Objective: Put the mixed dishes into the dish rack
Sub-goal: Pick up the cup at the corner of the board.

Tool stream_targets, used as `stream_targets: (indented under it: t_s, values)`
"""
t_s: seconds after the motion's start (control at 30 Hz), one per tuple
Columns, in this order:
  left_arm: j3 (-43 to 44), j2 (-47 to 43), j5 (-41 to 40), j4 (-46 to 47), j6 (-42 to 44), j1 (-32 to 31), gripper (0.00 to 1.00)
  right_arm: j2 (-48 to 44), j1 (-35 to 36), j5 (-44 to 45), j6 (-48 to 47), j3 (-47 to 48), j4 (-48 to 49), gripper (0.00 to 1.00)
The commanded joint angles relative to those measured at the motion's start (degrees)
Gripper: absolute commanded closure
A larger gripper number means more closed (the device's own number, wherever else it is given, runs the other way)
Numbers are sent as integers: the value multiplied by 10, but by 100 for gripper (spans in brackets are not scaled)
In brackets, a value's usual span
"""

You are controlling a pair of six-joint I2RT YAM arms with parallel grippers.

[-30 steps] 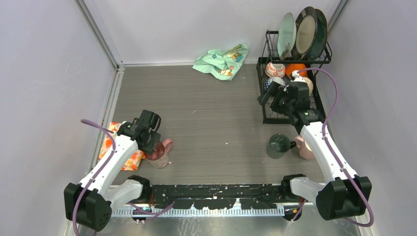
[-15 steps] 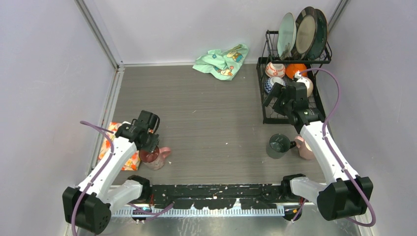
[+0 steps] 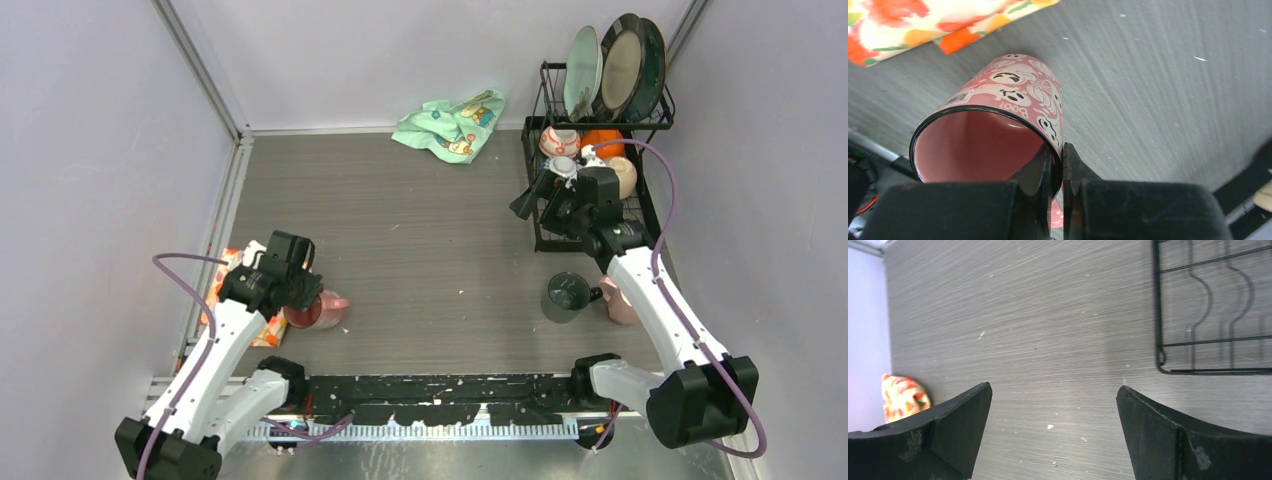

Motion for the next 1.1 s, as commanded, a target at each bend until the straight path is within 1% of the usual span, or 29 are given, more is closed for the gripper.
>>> stream_targets:
  t_s: [0.0, 0.13, 0.27, 0.4, 0.47, 0.53, 0.6, 0.67, 0.73, 0.8, 0.97, 1.0, 1.07]
  values:
    - [15, -40, 39, 107, 55, 3, 100, -2, 13, -79, 33, -2, 55, 0]
    - [11, -65, 68, 156, 82, 3, 100, -5, 29, -119, 57, -11, 78, 0]
    - [-2, -81, 87, 234, 136, 3, 100, -2, 48, -155, 95, -22, 108, 0]
    - [-32, -96, 142, 367, 192, 3, 100, 5, 77, -180, 125, -28, 136, 2]
    - [-54, -98, 204, 450, 213, 3, 100, 9, 94, -194, 146, -32, 157, 4]
    - [-69, -96, 246, 517, 229, 3, 100, 14, 114, -208, 163, -36, 181, 5]
    - [-77, -93, 270, 561, 242, 3, 100, 19, 139, -216, 177, -39, 202, 6]
    - [-84, -94, 290, 602, 257, 3, 100, 27, 162, -235, 204, -49, 243, 8]
    - [-94, -98, 324, 659, 283, 3, 100, 39, 187, -255, 239, -64, 310, 10]
    - [-112, -104, 355, 726, 306, 3, 100, 57, 212, -266, 265, -72, 353, 12]
    - [-141, -115, 368, 827, 321, 3, 100, 96, 272, -259, 278, -63, 388, 14]
    - [-146, -114, 368, 843, 321, 3, 100, 105, 281, -264, 290, -64, 406, 16]
    - [-154, -113, 365, 872, 313, 3, 100, 122, 293, -276, 314, -66, 457, 22]
